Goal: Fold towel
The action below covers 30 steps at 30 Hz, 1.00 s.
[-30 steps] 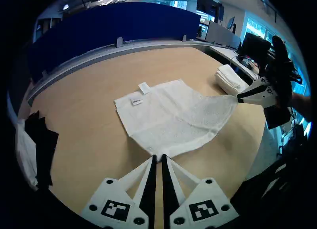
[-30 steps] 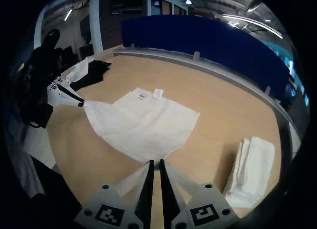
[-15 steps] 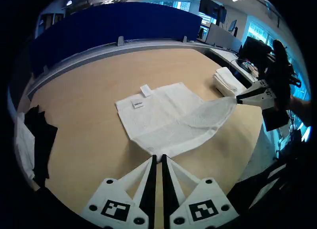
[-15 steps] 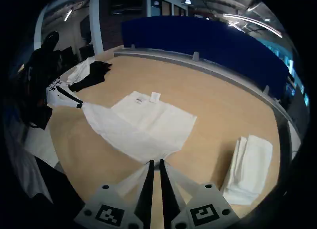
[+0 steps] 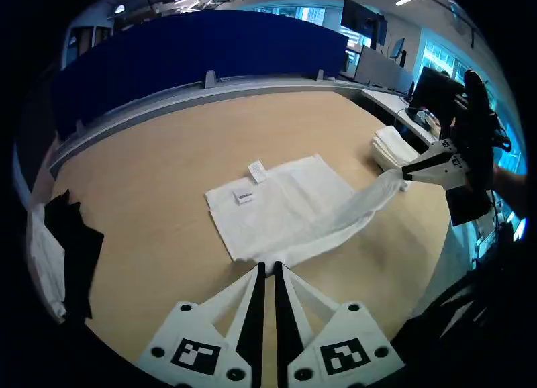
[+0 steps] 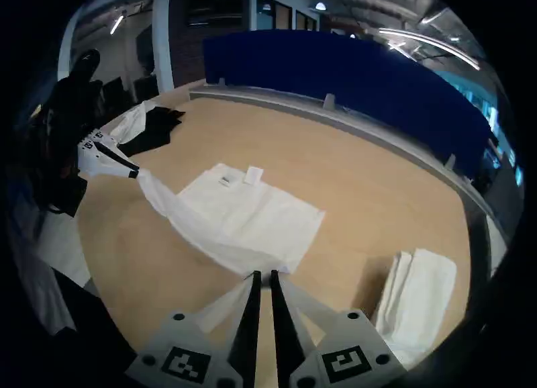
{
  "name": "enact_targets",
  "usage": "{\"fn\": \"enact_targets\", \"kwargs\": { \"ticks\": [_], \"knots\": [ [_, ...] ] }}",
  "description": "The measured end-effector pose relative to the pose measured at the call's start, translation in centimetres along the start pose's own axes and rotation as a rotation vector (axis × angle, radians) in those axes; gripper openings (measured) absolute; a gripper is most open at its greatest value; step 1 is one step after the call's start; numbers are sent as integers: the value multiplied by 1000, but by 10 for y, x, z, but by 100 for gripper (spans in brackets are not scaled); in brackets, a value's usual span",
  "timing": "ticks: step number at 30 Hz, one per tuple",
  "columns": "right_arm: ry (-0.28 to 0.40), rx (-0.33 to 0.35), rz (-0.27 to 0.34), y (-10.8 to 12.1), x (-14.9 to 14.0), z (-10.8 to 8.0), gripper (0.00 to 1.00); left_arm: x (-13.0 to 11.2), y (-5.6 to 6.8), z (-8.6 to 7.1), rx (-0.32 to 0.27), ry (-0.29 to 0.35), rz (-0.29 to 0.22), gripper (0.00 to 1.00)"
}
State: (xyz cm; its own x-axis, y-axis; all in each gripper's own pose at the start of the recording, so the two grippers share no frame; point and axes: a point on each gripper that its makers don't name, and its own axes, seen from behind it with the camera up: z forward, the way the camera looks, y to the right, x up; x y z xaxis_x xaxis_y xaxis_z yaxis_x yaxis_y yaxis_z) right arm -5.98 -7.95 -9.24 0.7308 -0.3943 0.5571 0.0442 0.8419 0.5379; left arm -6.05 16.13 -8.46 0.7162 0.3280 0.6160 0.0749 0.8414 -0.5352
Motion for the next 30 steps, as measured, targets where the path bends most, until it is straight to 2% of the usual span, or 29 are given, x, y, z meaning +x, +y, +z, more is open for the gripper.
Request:
{"fn": "enact_targets", "kwargs": {
  "ticks": [6, 15, 30],
  "knots": [
    [12, -15, -15, 15, 18, 10, 11, 18, -10, 9, 12, 16, 13, 9],
    [-3, -41, -34, 36, 31, 36, 11, 34, -24, 30, 19, 30, -13, 9],
    [-44, -45, 2, 58, 23, 77, 11, 36, -46, 73, 30, 18, -10, 9]
  ]
}}
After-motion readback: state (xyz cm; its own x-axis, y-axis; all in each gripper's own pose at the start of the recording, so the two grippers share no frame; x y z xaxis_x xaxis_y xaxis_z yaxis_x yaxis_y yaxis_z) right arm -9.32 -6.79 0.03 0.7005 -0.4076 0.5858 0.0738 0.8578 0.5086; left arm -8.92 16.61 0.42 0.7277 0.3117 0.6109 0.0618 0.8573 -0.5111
